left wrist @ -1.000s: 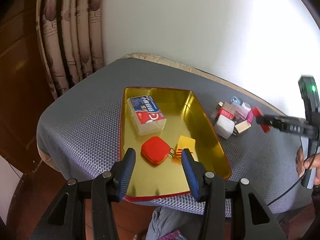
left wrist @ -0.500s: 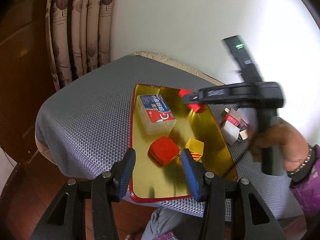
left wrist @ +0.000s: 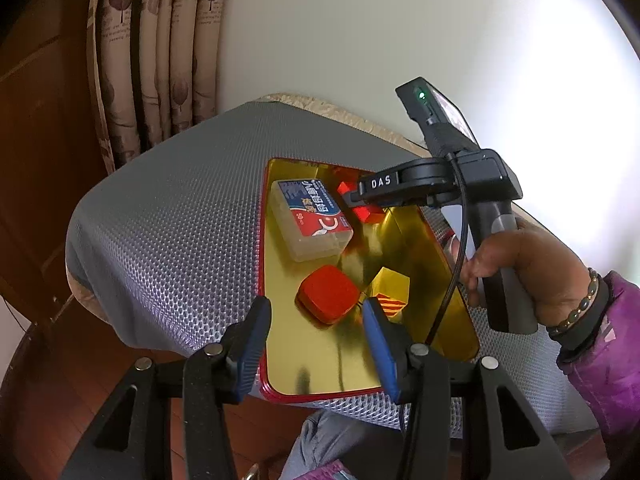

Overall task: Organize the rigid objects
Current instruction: 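Lower the red rectangle into the tray and open the right gripper, then move the left tool to the white charger and grasp it, then carry the white charger over the tray while the right gripper grasps the gold lighter, then release the white charger into the tray while the right gripper carries the gold lighter, then lower the gold lighter into the tray and open the right gripper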

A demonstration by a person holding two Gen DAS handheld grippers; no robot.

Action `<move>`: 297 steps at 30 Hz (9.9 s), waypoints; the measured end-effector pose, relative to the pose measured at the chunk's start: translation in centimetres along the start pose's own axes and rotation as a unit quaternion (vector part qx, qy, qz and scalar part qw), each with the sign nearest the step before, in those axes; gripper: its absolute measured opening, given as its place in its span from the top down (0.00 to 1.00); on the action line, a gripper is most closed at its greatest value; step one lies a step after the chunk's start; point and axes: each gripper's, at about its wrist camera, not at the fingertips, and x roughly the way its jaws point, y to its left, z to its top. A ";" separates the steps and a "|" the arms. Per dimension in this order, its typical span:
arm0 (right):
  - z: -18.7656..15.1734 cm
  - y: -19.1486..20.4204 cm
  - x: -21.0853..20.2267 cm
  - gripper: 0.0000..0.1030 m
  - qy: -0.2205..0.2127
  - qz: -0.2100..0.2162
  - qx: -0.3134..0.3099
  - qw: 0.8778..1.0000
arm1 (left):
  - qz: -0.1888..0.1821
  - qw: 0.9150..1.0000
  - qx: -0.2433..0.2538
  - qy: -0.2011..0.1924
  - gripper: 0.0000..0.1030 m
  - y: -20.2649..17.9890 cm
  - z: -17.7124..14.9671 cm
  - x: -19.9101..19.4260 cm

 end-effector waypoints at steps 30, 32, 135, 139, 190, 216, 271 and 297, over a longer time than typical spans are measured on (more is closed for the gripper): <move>-12.6 -9.2 -12.9 0.33 -0.189 0.012 0.102 0.977 | 0.025 0.999 0.044 -0.009 0.53 -1.5 -0.6 -0.2; -16.3 -12.4 -13.9 0.33 -0.182 -0.050 0.117 0.975 | 0.025 0.998 0.061 -0.012 0.53 -2.3 -0.9 -0.3; -11.3 -19.6 -5.6 0.55 -0.003 -0.093 0.377 0.921 | -0.110 0.992 0.019 0.057 0.50 -2.2 3.1 0.0; -10.7 -18.4 -4.9 0.67 -0.006 -0.090 0.351 0.932 | -0.104 0.993 0.012 0.055 0.50 -1.7 3.2 0.1; -24.1 -22.1 -11.4 0.73 -0.071 0.064 0.348 0.933 | -0.012 0.988 0.116 0.103 0.50 -7.1 8.4 14.1; -23.5 -19.9 -12.2 0.85 -0.064 0.037 0.336 0.939 | -0.006 1.000 -0.008 0.009 0.45 -0.5 4.2 0.6; -7.5 3.1 -2.9 0.72 0.033 0.129 0.072 0.988 | 0.034 0.994 -0.103 0.013 0.45 6.4 0.0 -2.1; -6.1 3.3 0.4 0.71 0.038 0.124 0.095 0.987 | 0.047 0.996 -0.072 0.019 0.45 5.8 -0.1 -1.5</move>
